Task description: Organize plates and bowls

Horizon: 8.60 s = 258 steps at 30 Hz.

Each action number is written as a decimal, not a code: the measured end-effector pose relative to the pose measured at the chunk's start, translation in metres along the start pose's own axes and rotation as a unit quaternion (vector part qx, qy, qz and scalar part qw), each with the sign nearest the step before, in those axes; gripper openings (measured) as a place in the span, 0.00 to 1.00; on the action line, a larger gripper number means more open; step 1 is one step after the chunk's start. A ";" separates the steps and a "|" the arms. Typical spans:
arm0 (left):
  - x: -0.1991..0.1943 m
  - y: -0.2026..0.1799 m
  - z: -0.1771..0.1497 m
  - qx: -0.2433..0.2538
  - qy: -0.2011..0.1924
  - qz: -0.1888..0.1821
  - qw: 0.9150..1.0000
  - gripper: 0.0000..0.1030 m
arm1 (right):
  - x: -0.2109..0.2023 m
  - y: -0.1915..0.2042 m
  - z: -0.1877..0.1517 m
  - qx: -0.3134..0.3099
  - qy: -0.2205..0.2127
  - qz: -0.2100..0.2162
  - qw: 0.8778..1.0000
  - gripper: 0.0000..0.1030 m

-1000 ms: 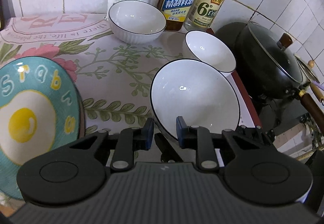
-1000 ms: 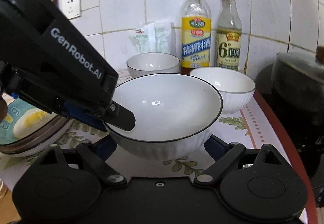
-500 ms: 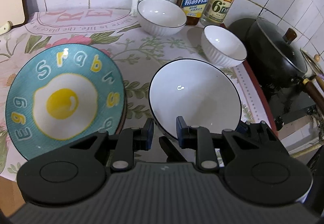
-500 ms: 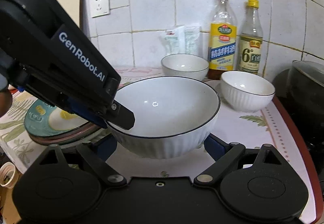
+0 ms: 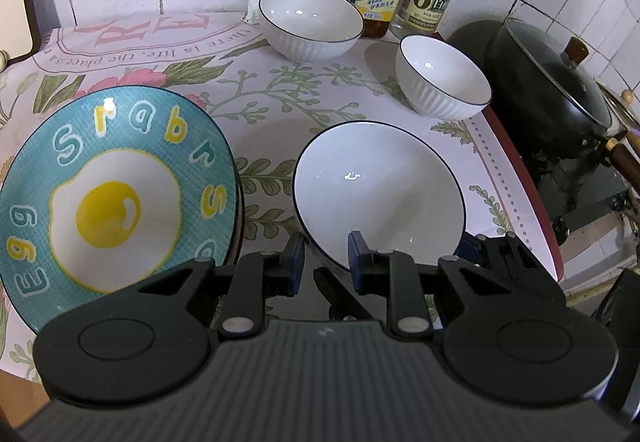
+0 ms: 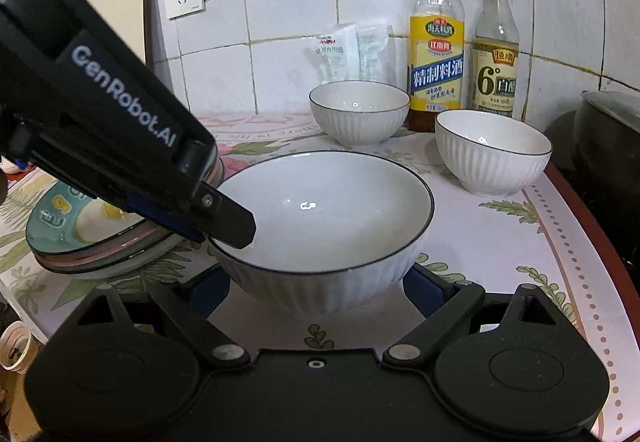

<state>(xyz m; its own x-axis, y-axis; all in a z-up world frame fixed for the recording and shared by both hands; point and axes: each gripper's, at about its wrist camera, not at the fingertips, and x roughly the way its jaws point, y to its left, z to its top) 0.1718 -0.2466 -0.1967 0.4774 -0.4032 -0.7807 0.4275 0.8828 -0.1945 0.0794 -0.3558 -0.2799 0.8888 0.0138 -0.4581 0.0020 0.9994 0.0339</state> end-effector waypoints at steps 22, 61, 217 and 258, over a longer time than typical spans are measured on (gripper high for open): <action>-0.079 -0.019 0.003 0.080 0.006 -0.010 0.997 0.26 | -0.102 -0.043 -0.005 0.085 -0.048 -0.024 0.995 0.96; 0.003 -0.048 0.120 0.086 -0.074 -0.040 0.993 0.26 | -0.031 -0.158 0.074 0.307 -0.056 -0.009 0.950 0.61; -0.055 -0.001 0.002 -0.029 0.015 0.006 0.999 0.23 | -0.086 -0.036 0.085 0.114 0.002 -0.004 0.993 0.30; -0.028 0.028 0.087 0.054 -0.095 -0.040 0.993 0.49 | -0.003 -0.115 0.134 0.109 -0.031 0.129 0.985 0.71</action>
<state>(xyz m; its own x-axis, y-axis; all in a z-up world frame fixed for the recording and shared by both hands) 0.2370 -0.2314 -0.1289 0.5714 -0.5179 -0.6366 0.5451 0.8194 -0.1773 0.1382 -0.4752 -0.1636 0.8990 0.2573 -0.3544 -0.1350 0.9326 0.3347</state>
